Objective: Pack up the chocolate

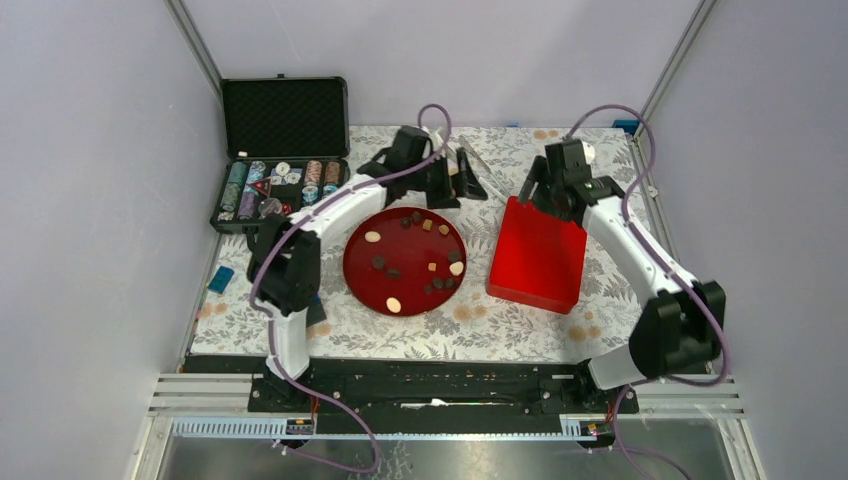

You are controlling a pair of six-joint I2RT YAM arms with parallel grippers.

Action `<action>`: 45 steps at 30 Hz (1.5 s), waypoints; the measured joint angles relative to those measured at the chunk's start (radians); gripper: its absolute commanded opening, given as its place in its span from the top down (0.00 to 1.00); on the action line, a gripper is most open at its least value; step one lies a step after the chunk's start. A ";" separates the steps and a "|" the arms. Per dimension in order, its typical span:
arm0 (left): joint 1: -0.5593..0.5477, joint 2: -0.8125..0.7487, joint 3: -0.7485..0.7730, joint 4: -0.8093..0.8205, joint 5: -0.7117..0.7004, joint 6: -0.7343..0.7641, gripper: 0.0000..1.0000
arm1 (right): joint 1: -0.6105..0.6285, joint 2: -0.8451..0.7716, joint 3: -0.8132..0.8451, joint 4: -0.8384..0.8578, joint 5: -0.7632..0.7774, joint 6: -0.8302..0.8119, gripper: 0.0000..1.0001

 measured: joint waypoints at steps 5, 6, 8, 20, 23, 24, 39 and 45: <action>0.099 -0.150 -0.090 -0.005 -0.010 0.012 0.05 | 0.000 0.172 0.138 0.002 0.003 -0.023 0.29; 0.121 -0.178 -0.109 -0.010 -0.014 0.019 0.05 | 0.000 0.198 0.153 0.005 0.000 -0.024 0.29; 0.164 -0.233 -0.145 -0.022 -0.024 0.032 0.04 | 0.000 0.253 0.172 0.020 -0.018 -0.024 0.29; 0.206 -0.373 -0.306 -0.084 -0.062 0.094 0.04 | 0.000 0.420 0.168 0.121 -0.068 -0.021 0.26; 0.206 -0.375 -0.322 -0.098 -0.065 0.100 0.04 | 0.000 0.408 0.169 0.113 -0.070 -0.022 0.24; 0.206 -0.375 -0.323 -0.103 -0.065 0.102 0.04 | 0.000 0.399 0.169 0.108 -0.069 -0.024 0.22; 0.206 -0.389 -0.324 -0.101 -0.065 0.107 0.04 | -0.179 0.295 -0.008 0.135 0.017 -0.068 0.16; 0.206 -0.389 -0.330 -0.101 -0.065 0.106 0.04 | -0.176 0.295 0.015 0.132 0.005 -0.072 0.13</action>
